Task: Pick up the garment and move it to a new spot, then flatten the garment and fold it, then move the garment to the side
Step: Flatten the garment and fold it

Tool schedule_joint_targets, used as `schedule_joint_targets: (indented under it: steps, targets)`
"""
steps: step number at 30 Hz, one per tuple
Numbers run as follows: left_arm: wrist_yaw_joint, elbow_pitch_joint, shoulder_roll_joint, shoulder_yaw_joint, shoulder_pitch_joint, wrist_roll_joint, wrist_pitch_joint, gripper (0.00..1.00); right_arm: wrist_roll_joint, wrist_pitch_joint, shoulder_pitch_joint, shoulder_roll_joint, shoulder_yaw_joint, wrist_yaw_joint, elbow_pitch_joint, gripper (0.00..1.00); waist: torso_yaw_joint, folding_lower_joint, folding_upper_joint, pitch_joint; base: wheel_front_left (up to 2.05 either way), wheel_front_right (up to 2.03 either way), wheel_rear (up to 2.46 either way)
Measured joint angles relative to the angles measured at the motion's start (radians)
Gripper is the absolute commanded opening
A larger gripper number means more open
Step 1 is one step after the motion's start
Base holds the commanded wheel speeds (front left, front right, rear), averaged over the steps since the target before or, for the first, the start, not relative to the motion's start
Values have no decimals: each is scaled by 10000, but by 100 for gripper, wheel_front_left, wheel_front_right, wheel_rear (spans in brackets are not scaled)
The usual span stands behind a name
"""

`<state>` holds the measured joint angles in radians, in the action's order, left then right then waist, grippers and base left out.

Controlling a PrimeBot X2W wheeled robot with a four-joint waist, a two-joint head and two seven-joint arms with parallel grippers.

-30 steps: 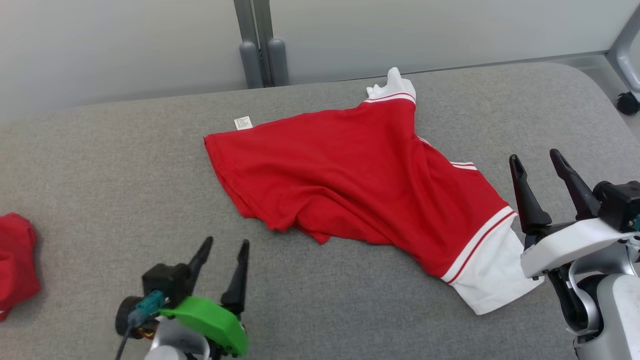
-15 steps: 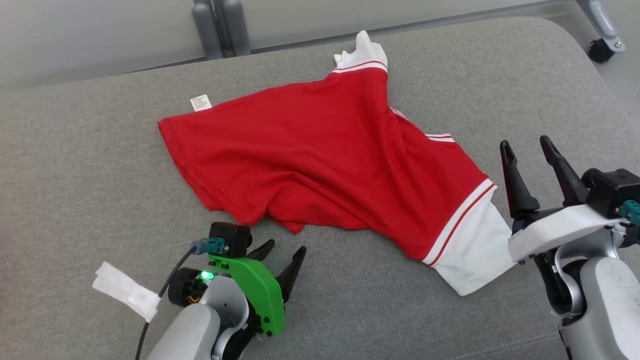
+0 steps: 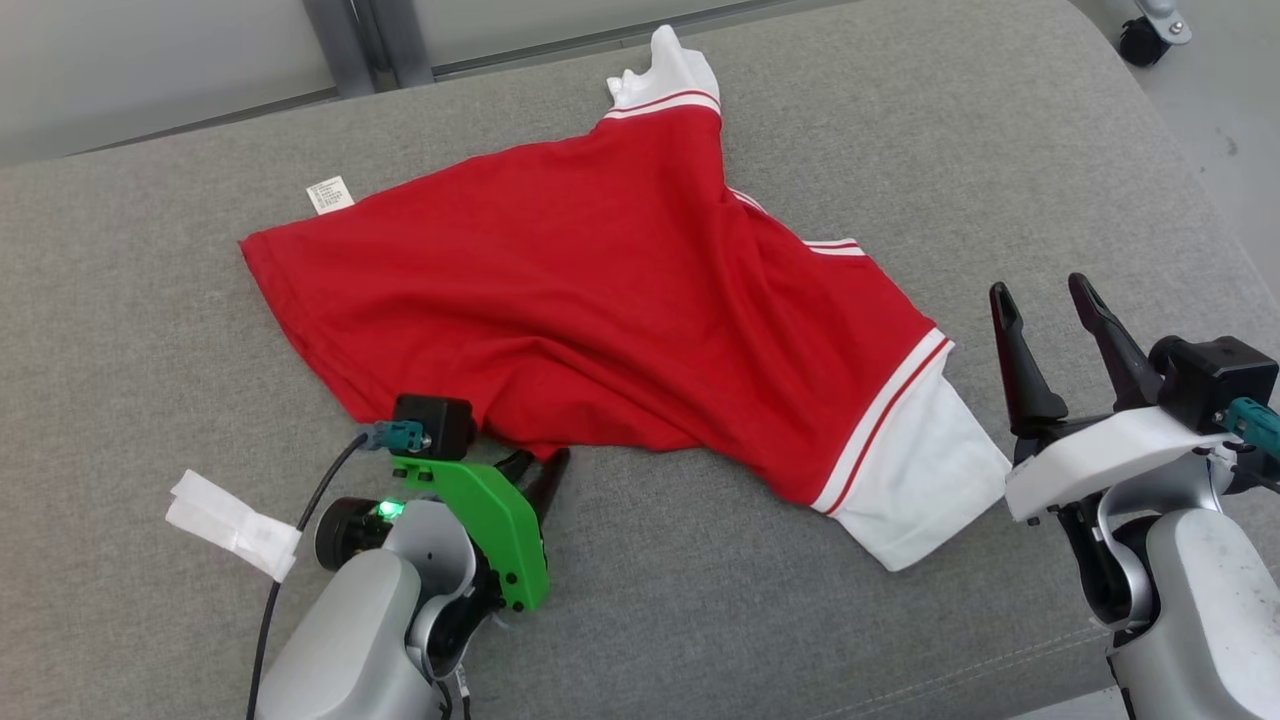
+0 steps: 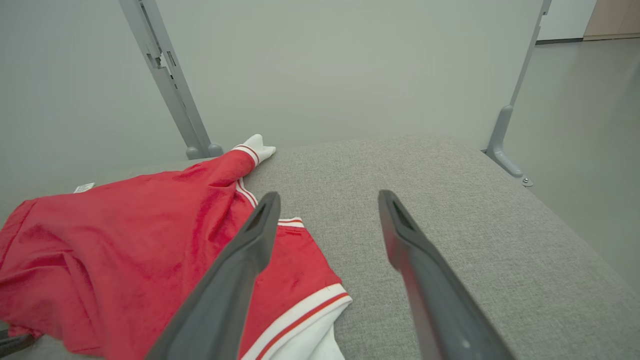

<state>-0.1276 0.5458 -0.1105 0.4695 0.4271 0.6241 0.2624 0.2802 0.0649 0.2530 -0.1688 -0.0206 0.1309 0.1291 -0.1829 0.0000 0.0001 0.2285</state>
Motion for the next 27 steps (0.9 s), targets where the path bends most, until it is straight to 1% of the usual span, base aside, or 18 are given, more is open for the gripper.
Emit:
schedule_joint_targets:
  steps: [1, 2, 8, 11, 13, 14, 17, 19, 23, 27]
  targets:
    - [0, 59, 12, 6, 39, 6, -15, 24, 0, 17, 7, -2, 10, 0, 17, 100, 5, 0, 0, 3, 0, 0, 0]
    - [0, 100, 17, 21, 60, 25, -56, 1, 0, 31, 18, -6, 23, -2, 38, 100, 19, 0, 0, 1, 0, 0, 0]
    - [0, -27, 27, 293, 8, 188, -155, 0, -27, 42, -12, -36, 167, 0, 167, 100, 214, 0, 0, -164, 0, 0, 0]
    - [0, -617, -21, 387, -237, 571, -299, 0, -27, 17, -77, -94, 234, -2, 228, 100, 358, 0, 0, -347, 0, 0, 0]
    - [-13, -1310, -247, 529, -506, 677, -238, 0, -25, -86, -241, -144, 295, 0, 261, 100, 522, 0, 0, -530, 0, 0, 0]
    - [-13, -1570, -395, 558, -664, 773, -123, 0, -23, -125, -302, -161, 336, 0, 267, 100, 590, 0, 0, -595, 0, 0, 0]
    - [-13, -2539, -1124, 698, -1268, 1041, 385, 0, -21, -376, -488, -217, 416, 0, 244, 100, 879, 0, 0, -793, 0, 0, 0]
    - [-13, -3206, -1758, 813, -1596, 1055, 815, 0, -21, -479, -599, -249, 481, 0, 217, 100, 1088, 0, -1, -916, 0, 0, 0]
    - [-13, -4270, -2823, 936, -2326, 1197, 1707, 0, -21, -646, -648, -242, 535, 0, 100, 100, 1448, 0, -1, -1086, 0, 0, 0]
    - [125, -5028, -3545, 857, -2858, 1329, 2261, 0, -21, -826, -682, -251, 552, 0, 23, 100, 1676, 1, -1, -1181, 0, 0, 0]
